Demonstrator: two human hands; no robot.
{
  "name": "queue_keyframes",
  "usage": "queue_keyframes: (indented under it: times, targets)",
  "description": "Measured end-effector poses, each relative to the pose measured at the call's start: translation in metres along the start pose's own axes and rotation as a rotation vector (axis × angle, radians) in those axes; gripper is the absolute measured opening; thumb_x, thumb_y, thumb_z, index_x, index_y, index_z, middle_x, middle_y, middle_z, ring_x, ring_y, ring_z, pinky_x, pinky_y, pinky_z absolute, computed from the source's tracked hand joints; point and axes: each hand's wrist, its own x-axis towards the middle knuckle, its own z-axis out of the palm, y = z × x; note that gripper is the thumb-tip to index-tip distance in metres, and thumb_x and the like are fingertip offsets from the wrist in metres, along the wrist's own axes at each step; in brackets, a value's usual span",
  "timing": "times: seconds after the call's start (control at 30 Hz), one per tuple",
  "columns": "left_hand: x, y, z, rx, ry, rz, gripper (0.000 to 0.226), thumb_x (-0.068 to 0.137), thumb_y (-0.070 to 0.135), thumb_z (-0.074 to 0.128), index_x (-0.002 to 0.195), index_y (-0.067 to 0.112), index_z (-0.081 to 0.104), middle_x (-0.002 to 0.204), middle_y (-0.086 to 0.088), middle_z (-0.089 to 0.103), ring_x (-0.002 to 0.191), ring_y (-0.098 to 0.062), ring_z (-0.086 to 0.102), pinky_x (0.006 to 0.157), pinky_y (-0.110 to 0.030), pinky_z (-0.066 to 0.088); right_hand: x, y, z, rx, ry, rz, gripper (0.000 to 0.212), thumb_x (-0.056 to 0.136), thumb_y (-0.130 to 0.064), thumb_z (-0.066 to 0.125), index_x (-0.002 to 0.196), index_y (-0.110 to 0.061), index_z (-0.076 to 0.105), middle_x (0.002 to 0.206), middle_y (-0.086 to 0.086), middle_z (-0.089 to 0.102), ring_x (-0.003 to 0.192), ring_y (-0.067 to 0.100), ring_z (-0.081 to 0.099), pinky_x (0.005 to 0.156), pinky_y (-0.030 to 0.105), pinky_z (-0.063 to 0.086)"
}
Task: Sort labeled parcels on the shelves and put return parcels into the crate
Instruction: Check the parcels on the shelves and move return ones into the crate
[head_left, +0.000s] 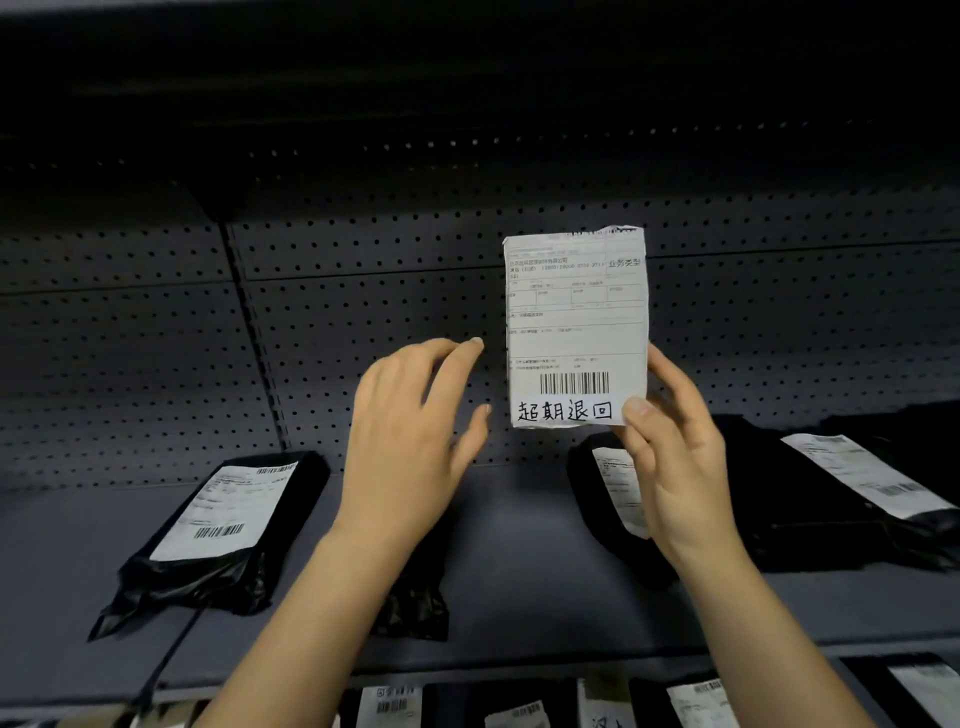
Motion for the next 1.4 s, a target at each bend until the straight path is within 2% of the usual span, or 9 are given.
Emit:
queue_keyframes:
  times: [0.17,0.3,0.43,0.6,0.77,1.0,1.1,1.17,1.4]
  targets:
    - [0.002,0.008,0.002,-0.002,0.006,-0.006,0.05,0.082,0.019,0.074,0.128,0.009,0.058,0.116,-0.008,0.058,0.104,-0.024,0.051,0.096,-0.034,0.032,0.001,-0.006,-0.003,0.01,-0.017,-0.009,0.065,0.062,-0.046,0.084,0.121,-0.03,0.062,0.125,0.002,0.066,0.124,0.025,0.057,0.094,0.025,0.051]
    - [0.003,0.013,0.007,-0.006,0.01,0.001,0.047,0.083,0.021,0.07,0.127,0.009,0.059,0.116,-0.008,0.058,0.106,-0.024,0.05,0.096,-0.034,0.032,0.003,-0.009,-0.007,-0.005,-0.019,-0.022,0.069,0.062,-0.048,0.084,0.124,-0.028,0.06,0.127,0.0,0.066,0.125,0.024,0.057,0.097,0.028,0.05]
    - [0.005,0.021,0.011,-0.006,0.017,-0.002,0.047,0.083,0.023,0.066,0.127,0.009,0.059,0.116,-0.008,0.058,0.106,-0.024,0.05,0.096,-0.034,0.032,0.005,-0.011,-0.016,-0.021,-0.032,-0.031,0.065,0.062,-0.056,0.083,0.12,-0.036,0.065,0.129,0.003,0.064,0.126,0.023,0.056,0.098,0.029,0.049]
    - [0.007,0.03,0.016,-0.023,0.024,-0.009,0.047,0.083,0.023,0.067,0.126,0.008,0.06,0.115,-0.008,0.058,0.105,-0.024,0.05,0.095,-0.035,0.034,0.009,-0.015,-0.026,-0.048,-0.042,-0.045,0.064,0.067,-0.048,0.082,0.125,-0.031,0.06,0.129,-0.001,0.064,0.126,0.023,0.055,0.1,0.031,0.049]
    - [0.008,0.038,0.022,-0.025,0.031,-0.008,0.046,0.083,0.023,0.066,0.126,0.008,0.059,0.115,-0.008,0.058,0.106,-0.024,0.05,0.096,-0.035,0.033,0.012,-0.018,-0.034,-0.065,-0.045,-0.051,0.071,0.064,-0.056,0.082,0.126,-0.029,0.06,0.128,-0.002,0.064,0.125,0.021,0.056,0.1,0.031,0.048]
    - [0.007,0.046,0.034,-0.035,0.016,-0.026,0.046,0.083,0.023,0.068,0.126,0.009,0.059,0.115,-0.008,0.059,0.105,-0.024,0.05,0.094,-0.035,0.033,0.012,-0.021,-0.048,-0.098,-0.025,-0.04,0.069,0.064,-0.057,0.081,0.125,-0.032,0.061,0.13,0.0,0.063,0.127,0.021,0.055,0.103,0.036,0.046]
    - [0.006,0.05,0.041,-0.057,0.004,-0.062,0.047,0.082,0.02,0.074,0.125,0.009,0.059,0.113,-0.008,0.058,0.104,-0.025,0.051,0.093,-0.036,0.034,0.006,-0.022,-0.061,-0.114,0.015,-0.028,0.065,0.068,-0.048,0.081,0.126,-0.029,0.059,0.126,-0.003,0.065,0.124,0.02,0.057,0.1,0.032,0.048]
    - [0.003,0.057,0.048,-0.091,-0.035,-0.073,0.047,0.081,0.02,0.074,0.124,0.009,0.059,0.112,-0.008,0.058,0.103,-0.025,0.051,0.092,-0.037,0.035,-0.001,-0.023,-0.071,-0.134,0.057,-0.016,0.056,0.072,-0.039,0.074,0.125,-0.029,0.059,0.125,-0.004,0.066,0.123,0.019,0.058,0.099,0.033,0.049]
    - [-0.015,0.097,0.072,-0.328,-0.231,0.022,0.045,0.081,0.022,0.073,0.123,0.014,0.058,0.11,-0.002,0.057,0.102,-0.021,0.05,0.092,-0.035,0.036,-0.051,-0.041,-0.1,-0.235,0.32,0.027,0.044,0.08,-0.022,0.062,0.124,-0.025,0.06,0.114,-0.001,0.071,0.114,0.018,0.064,0.092,0.026,0.052]
